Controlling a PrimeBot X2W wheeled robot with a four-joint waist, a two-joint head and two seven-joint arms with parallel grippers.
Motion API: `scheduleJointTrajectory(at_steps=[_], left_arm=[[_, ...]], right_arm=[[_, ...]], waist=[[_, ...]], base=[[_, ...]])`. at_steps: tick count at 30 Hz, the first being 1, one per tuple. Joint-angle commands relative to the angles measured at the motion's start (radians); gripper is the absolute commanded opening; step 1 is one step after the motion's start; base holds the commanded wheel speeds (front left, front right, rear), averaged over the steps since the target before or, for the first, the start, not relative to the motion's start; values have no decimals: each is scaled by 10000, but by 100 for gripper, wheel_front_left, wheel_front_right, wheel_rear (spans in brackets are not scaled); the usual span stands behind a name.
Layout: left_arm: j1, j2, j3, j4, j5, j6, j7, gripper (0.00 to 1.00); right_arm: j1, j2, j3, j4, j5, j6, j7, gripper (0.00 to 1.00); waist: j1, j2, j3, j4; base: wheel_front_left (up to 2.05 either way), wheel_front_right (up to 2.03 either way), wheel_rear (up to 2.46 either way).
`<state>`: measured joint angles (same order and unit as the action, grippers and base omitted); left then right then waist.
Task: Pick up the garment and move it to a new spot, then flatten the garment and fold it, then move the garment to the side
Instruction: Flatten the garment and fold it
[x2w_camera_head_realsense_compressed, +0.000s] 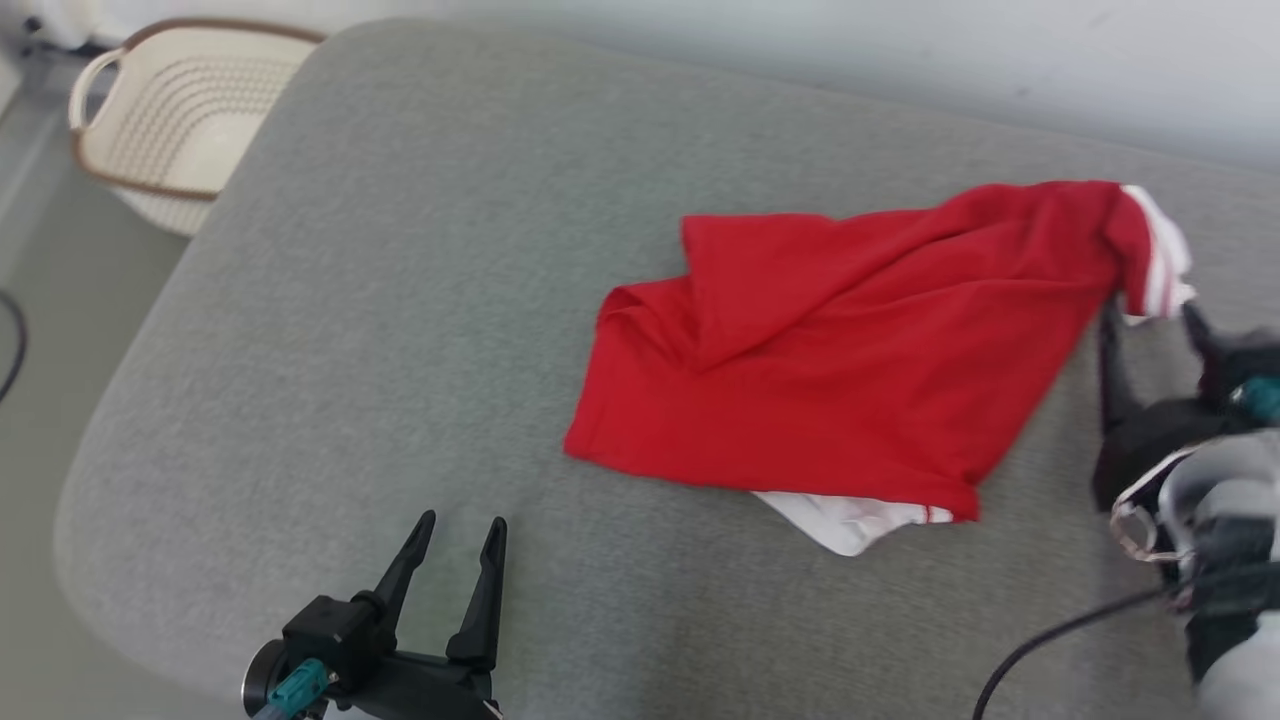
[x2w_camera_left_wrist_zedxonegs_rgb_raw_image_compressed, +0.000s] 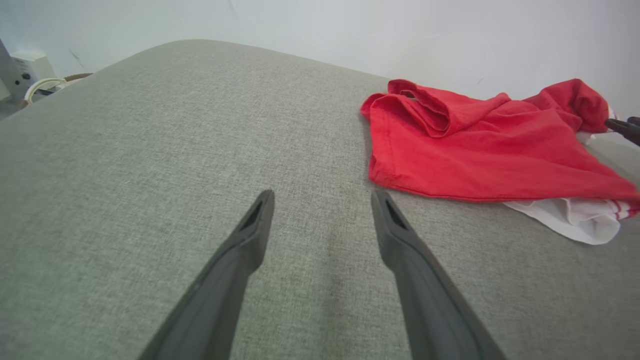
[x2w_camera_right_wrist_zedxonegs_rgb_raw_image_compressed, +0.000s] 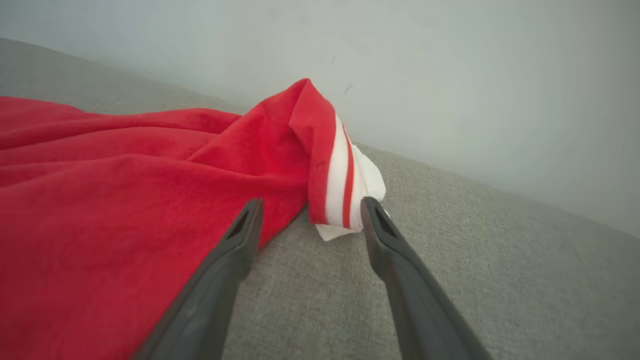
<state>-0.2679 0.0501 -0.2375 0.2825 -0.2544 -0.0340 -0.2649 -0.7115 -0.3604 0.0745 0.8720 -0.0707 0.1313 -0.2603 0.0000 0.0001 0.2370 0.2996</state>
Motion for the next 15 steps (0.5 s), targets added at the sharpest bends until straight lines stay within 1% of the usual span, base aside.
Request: scheduleJointTrajectory(at_steps=[1,4,7,11,15], left_arm=[[9,9,35,84,79,-54,-2,100],[71,9,137,228,138,-81,-2,100],[167,11,205,259,169,-124,-2,100],[298,14,182,329,75,-86,-1,100],[472,11,121,352,33,-115,-1,100]], right_arm=[[366,216,91,-345,243,-10,-47,100],[1250,665,484,-1291,736,-10,-43,100],[2061,973,1117,-2125,1223,-10,-44,100],[2907,1234,1843,-2999,1831,-10,-43,100],[3536,1456,2672,-3583,2376,-10,-43,100]], waist=[[0,-1,-688,-917],[0,-1,-876,-1335],[0,-1,-1020,-1661],[0,-1,-1194,-1839],[0,-1,-1364,-1859]], base=[[0,0,0],[0,0,0],[0,0,0],[0,0,0],[0,0,0]])
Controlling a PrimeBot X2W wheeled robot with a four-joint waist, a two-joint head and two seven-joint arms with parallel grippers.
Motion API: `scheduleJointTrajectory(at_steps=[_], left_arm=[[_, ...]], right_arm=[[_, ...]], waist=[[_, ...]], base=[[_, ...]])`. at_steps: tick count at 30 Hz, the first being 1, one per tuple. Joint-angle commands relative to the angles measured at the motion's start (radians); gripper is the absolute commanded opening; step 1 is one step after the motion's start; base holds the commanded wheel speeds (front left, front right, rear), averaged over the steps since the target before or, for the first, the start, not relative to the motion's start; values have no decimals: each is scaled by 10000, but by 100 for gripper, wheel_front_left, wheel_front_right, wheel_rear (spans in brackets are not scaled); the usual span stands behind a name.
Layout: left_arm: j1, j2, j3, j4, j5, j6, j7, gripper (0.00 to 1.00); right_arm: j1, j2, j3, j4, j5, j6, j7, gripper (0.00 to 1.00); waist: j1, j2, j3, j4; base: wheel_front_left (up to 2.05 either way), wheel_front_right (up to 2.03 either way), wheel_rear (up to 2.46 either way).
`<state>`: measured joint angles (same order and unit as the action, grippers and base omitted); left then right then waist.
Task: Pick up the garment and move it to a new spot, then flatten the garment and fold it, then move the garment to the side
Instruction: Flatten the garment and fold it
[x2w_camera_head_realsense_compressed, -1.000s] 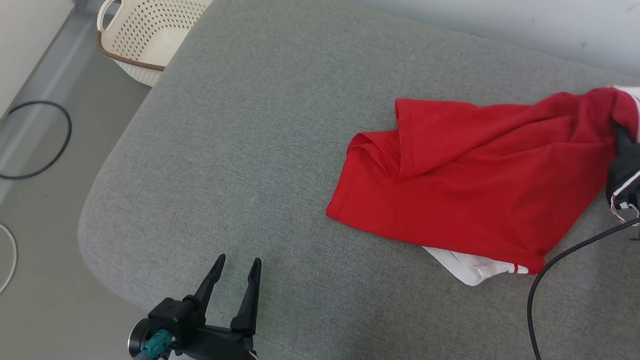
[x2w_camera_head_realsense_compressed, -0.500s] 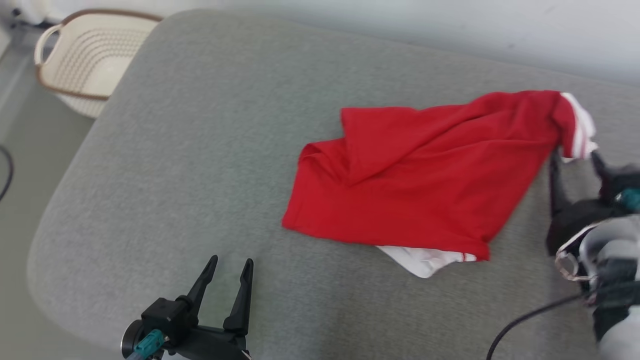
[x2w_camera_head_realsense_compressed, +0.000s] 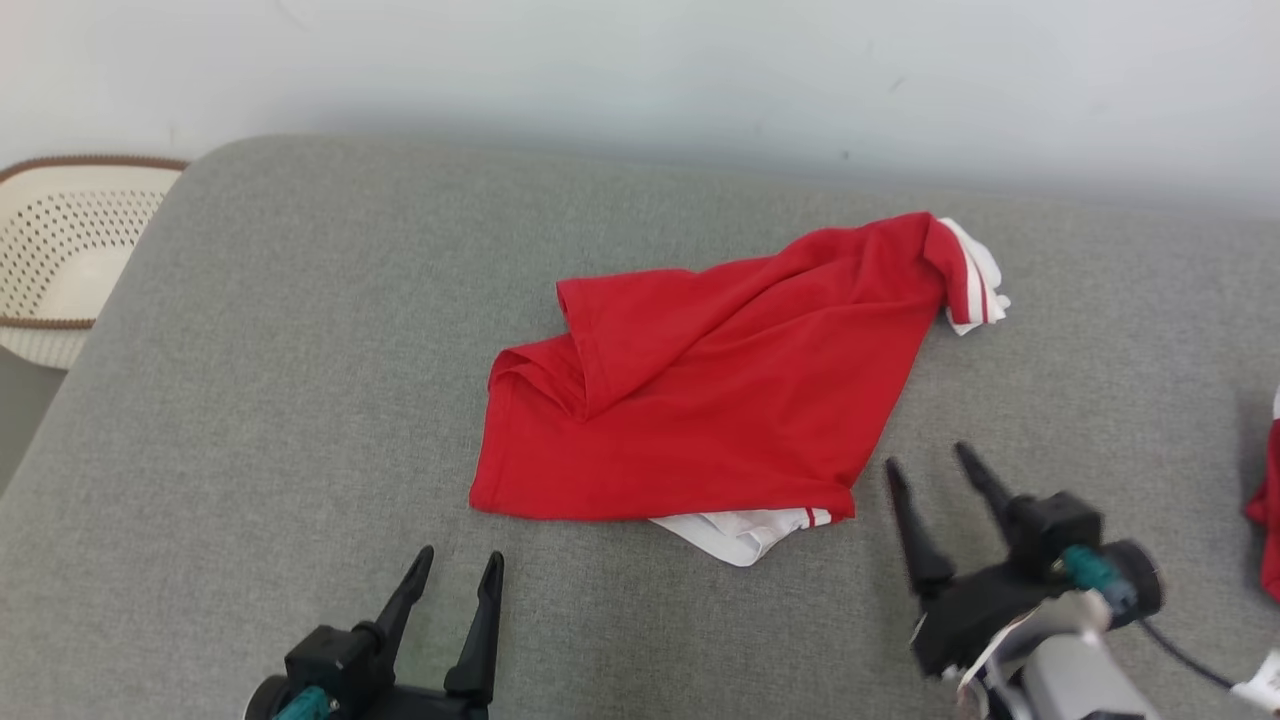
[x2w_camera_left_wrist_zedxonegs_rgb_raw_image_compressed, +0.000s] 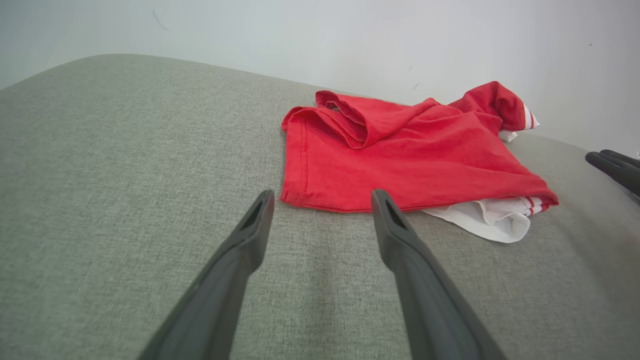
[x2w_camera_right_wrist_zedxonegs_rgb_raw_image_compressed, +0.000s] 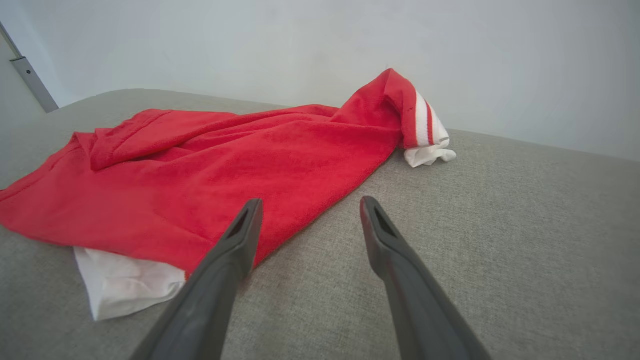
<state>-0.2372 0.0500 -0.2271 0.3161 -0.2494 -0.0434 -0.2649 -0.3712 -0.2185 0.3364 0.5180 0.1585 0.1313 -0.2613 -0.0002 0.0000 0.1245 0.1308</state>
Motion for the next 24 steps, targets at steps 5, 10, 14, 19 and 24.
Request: scheduleJointTrajectory(at_steps=[5,10,14,19,24], left_arm=[[417,11,-73,134,-70,-57,-1,100],[590,8,-128,174,-119,-54,-1,100],[581,10,-132,192,-116,-55,-1,100],[523,11,-256,197,-166,-30,-1,100],[502,8,-292,233,-232,-53,-1,100]], right_arm=[[653,131,1332,-316,699,-10,-34,100],[1003,205,2002,-324,1299,-10,-35,100],[1072,277,2557,-14,1737,-10,-35,100],[697,403,2769,415,1913,-10,-35,100],[193,604,2507,1310,1256,-10,-35,100]], waist=[[2,0,-464,0],[2,0,-576,196],[2,0,-613,311],[2,0,-546,544],[2,0,-365,895]], base=[[0,0,0],[0,0,0],[0,0,0],[0,0,0],[0,0,0]])
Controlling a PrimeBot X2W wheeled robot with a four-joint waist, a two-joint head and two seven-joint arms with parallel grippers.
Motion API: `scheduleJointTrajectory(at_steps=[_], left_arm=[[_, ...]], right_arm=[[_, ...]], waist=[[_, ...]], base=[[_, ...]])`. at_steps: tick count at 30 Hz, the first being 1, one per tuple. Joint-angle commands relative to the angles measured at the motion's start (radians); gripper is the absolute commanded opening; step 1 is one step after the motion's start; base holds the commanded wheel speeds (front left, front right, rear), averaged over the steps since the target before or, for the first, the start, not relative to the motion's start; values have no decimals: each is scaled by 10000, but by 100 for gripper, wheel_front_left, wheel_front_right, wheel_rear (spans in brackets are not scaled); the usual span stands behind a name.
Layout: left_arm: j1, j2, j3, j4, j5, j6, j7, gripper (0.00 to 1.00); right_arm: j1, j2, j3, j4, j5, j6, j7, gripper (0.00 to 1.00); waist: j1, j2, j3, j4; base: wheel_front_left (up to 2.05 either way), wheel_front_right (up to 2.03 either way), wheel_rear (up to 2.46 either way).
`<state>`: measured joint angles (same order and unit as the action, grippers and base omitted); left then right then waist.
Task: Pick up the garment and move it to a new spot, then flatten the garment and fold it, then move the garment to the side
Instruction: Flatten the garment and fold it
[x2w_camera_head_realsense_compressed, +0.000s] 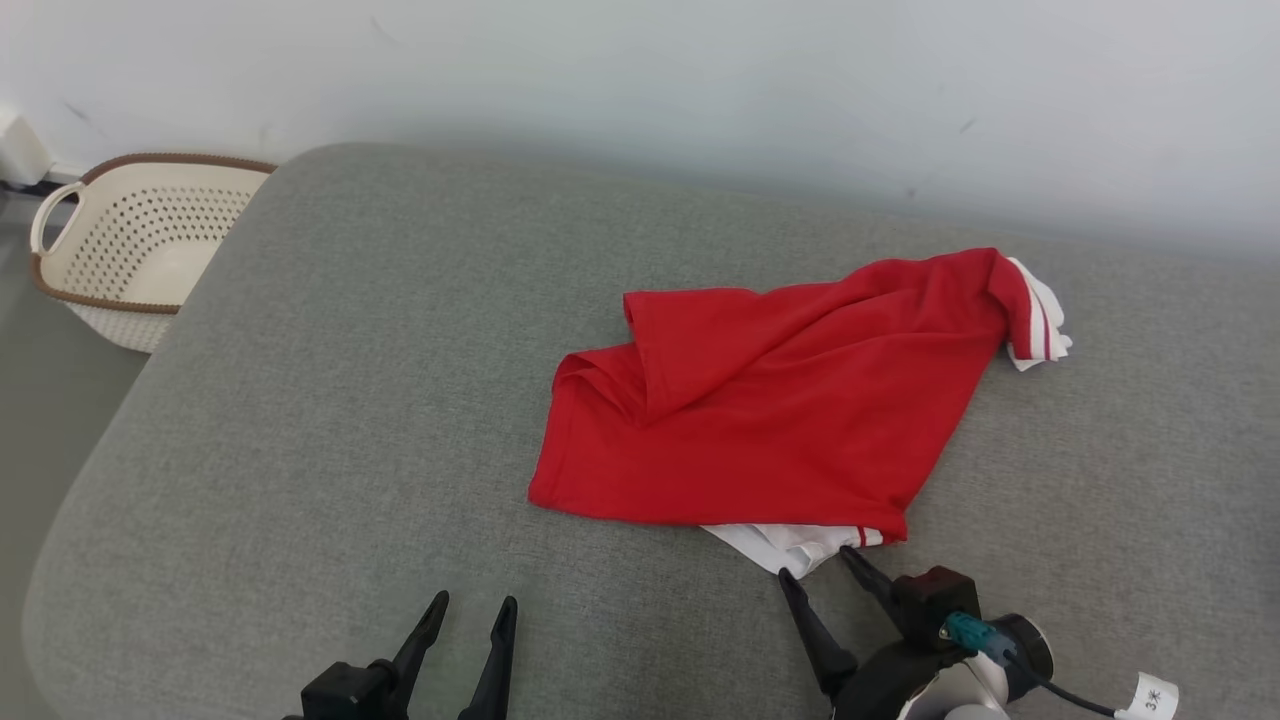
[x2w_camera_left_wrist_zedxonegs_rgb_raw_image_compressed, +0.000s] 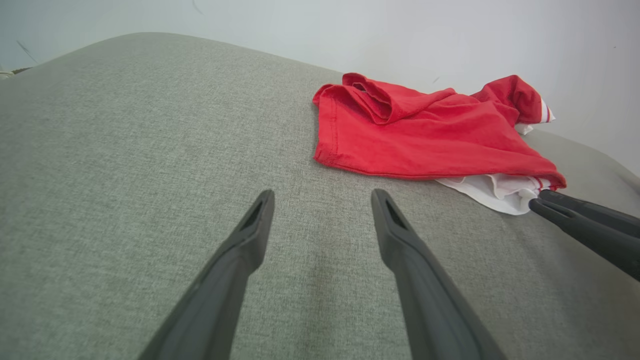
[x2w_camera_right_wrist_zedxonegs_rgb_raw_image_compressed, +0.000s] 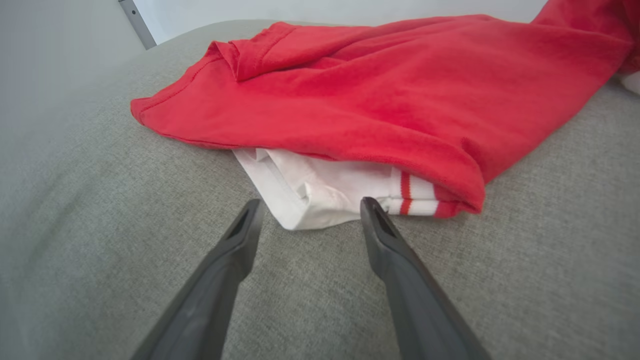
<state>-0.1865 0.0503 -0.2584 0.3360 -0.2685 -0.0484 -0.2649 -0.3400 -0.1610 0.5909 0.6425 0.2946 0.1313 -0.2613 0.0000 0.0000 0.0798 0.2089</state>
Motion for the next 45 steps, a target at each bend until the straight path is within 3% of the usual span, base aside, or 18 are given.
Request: scheduleJointTrajectory(at_steps=[1,5,6,7,8,10,20,24,25,28,34,35,36,37,45], left_arm=[[-15,7,26,40,-57,-5,-1,100],[-18,6,-10,25,-111,-21,-1,100],[-20,6,-13,28,-122,-20,-1,100],[-25,6,-24,30,-141,-16,-1,100],[-30,6,-41,26,-148,-12,-1,100],[-53,7,-73,19,-170,-4,-1,100],[74,7,-49,6,-278,5,-1,100],[46,7,-164,-41,-324,27,-1,100],[18,6,-218,-48,-351,57,-1,100],[20,7,-284,-15,-397,121,-1,100],[85,7,-361,7,-470,136,-1,100],[130,7,-367,5,-492,137,-1,100],[161,7,-378,5,-493,117,-1,100],[187,9,-371,3,-494,118,-1,100],[-79,9,-606,-34,-460,-14,-1,100]], right_arm=[[-240,108,-210,276,-388,-10,-35,100],[-370,257,-643,704,-995,-10,-35,100],[-384,316,-749,818,-1115,-10,-34,96],[-411,367,-819,941,-1247,-10,-35,77],[-442,419,-881,1049,-1339,-10,-35,45],[-498,453,-964,1299,-1552,-10,-12,0],[-123,-181,-2353,1005,-1992,-10,-17,0],[-192,-770,-2988,839,-2199,-10,-19,0],[-492,-1355,-3558,680,-2482,-10,-20,0],[-1103,-2201,-4129,259,-3003,-10,-19,0],[-1389,-2485,-4072,-391,-3181,-10,-19,0],[-1285,-2476,-3895,-419,-3168,-10,-19,20],[-1154,-2500,-3770,-303,-3170,-10,-19,91],[-1039,-2512,-3684,-120,-3159,-10,-17,100],[-233,-2163,-4320,-396,-2684,-10,-20,100]], waist=[[0,0,126,202],[0,0,210,336],[0,0,232,364],[0,0,246,387],[0,0,258,405],[0,0,279,436],[0,0,71,-133],[0,0,3,-426],[0,0,-63,-666],[0,0,-164,-936],[0,0,-288,-1058],[0,0,-308,-1089],[0,0,-322,-1124],[0,0,-331,-1170],[0,0,-234,-1950]], base=[[0,0,0],[0,0,0],[0,0,0],[0,0,0],[0,0,0],[0,0,0],[0,0,0],[0,0,0],[0,0,0],[0,0,0],[0,0,0],[0,0,0],[0,0,0],[0,0,0],[0,0,0]])
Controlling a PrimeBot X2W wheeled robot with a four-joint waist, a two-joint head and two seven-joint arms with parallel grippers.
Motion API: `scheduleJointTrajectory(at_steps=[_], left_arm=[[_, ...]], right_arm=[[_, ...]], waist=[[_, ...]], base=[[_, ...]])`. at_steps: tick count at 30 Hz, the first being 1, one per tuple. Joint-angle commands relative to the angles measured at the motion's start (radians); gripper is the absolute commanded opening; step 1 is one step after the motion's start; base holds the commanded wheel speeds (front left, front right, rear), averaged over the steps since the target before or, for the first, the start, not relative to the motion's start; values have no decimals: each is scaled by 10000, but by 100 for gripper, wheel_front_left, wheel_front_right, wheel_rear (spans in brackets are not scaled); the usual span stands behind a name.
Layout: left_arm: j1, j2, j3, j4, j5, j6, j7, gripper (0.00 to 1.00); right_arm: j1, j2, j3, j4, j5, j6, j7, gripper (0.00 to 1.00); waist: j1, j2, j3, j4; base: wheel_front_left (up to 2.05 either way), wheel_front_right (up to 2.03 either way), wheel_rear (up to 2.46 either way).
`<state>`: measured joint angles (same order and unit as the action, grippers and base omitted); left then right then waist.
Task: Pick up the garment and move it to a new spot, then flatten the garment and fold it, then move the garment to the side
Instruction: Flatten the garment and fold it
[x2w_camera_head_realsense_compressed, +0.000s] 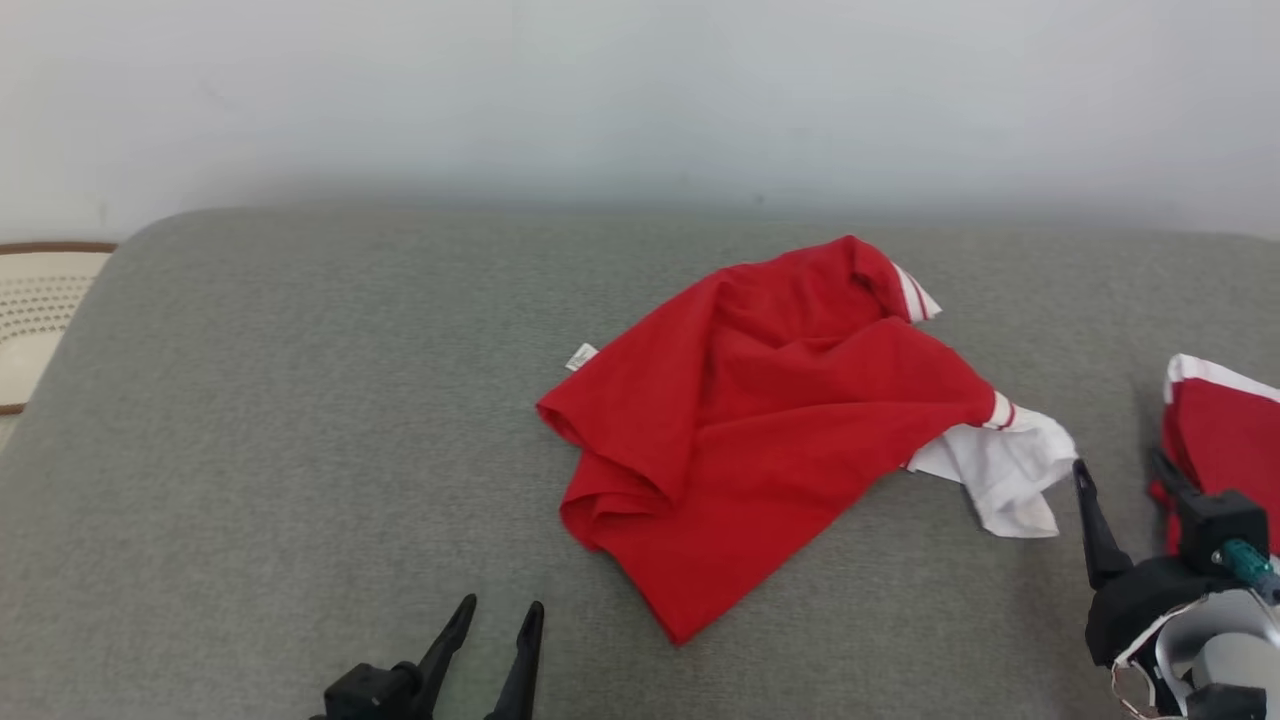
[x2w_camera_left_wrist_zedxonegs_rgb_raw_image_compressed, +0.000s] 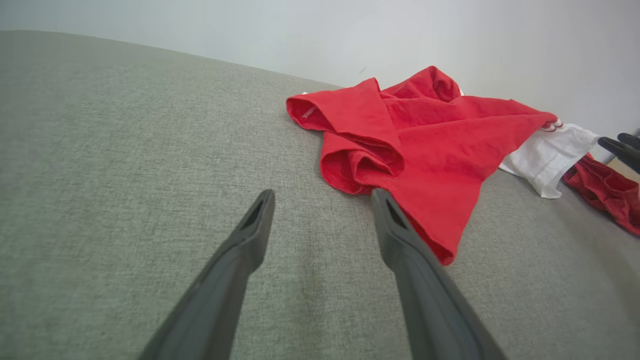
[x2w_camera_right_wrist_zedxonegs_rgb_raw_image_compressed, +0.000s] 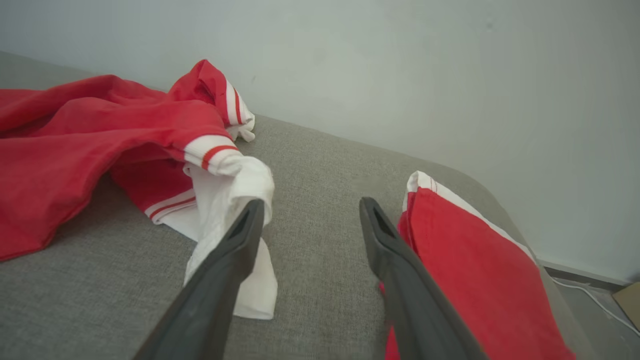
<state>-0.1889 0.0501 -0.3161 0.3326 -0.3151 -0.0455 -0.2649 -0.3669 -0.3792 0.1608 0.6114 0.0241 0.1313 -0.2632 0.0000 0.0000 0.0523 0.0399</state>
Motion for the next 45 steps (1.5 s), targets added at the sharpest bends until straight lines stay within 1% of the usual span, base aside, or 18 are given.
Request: scheduleJointTrajectory(at_steps=[1,7,8,14,18,23,28,29,30,31,32,36,39,41,45], left_arm=[[-89,11,-65,8,-51,-48,-1,100],[-376,11,-597,152,-511,-174,1,100],[-486,10,-786,323,-587,-191,-1,100],[-636,17,-1110,871,-905,-166,-2,100],[-706,14,-1152,1118,-1070,-144,-1,100],[-831,12,-1152,1466,-1122,-10,-1,100],[-934,17,-1079,1746,-1213,-1,1,100],[-977,17,-1062,1770,-1207,-9,1,97],[-1006,17,-1041,1782,-1205,-27,2,49],[-1033,15,-990,1697,-1217,-54,4,35],[-1011,17,-967,1655,-1194,-92,4,0],[-918,18,-714,1406,-1050,-117,1,0],[-778,17,-532,1300,-825,-160,0,0],[-635,18,-215,1206,-687,-86,0,0],[-388,14,777,842,-175,-12,0,0]], right_arm=[[121,126,-91,-191,71,-10,1,100],[504,523,-260,-861,35,-10,0,100],[527,646,-283,-1048,-6,-10,-1,100],[530,801,-510,-1532,-116,-10,-1,100],[467,773,-683,-1721,-157,-10,0,100],[466,782,-790,-1952,-213,-10,0,100],[431,911,-841,-2173,-260,-10,1,100],[434,930,-862,-2205,-258,-10,1,100],[428,937,-870,-2217,-262,-10,1,100],[426,957,-879,-2242,-265,-10,1,100],[430,978,-881,-2256,-267,-10,1,100],[535,1048,-936,-2291,-284,-10,-1,100],[678,1094,-1016,-2300,-258,-10,1,100],[781,1146,-1025,-2288,-222,-10,1,100],[909,1256,-962,-2245,-157,-10,-1,100]], waist=[[0,0,48,-408],[0,0,264,-1267],[0,0,346,-1550],[0,0,601,-2301],[0,0,724,-2531],[0,0,873,-2802],[0,0,987,-2983],[0,0,1003,-2999],[0,0,1017,-3012],[0,0,1028,-3019],[0,0,1033,-3020],[0,0,988,-2894],[0,0,872,-2618],[0,0,783,-2377],[0,0,635,-1790]], base=[[0,0,0],[0,0,0],[0,0,0],[0,0,0],[0,0,0],[0,0,0],[0,0,0],[0,0,0],[0,0,0],[0,0,0],[0,0,0],[0,0,0],[0,0,0],[0,0,0],[0,0,0]])
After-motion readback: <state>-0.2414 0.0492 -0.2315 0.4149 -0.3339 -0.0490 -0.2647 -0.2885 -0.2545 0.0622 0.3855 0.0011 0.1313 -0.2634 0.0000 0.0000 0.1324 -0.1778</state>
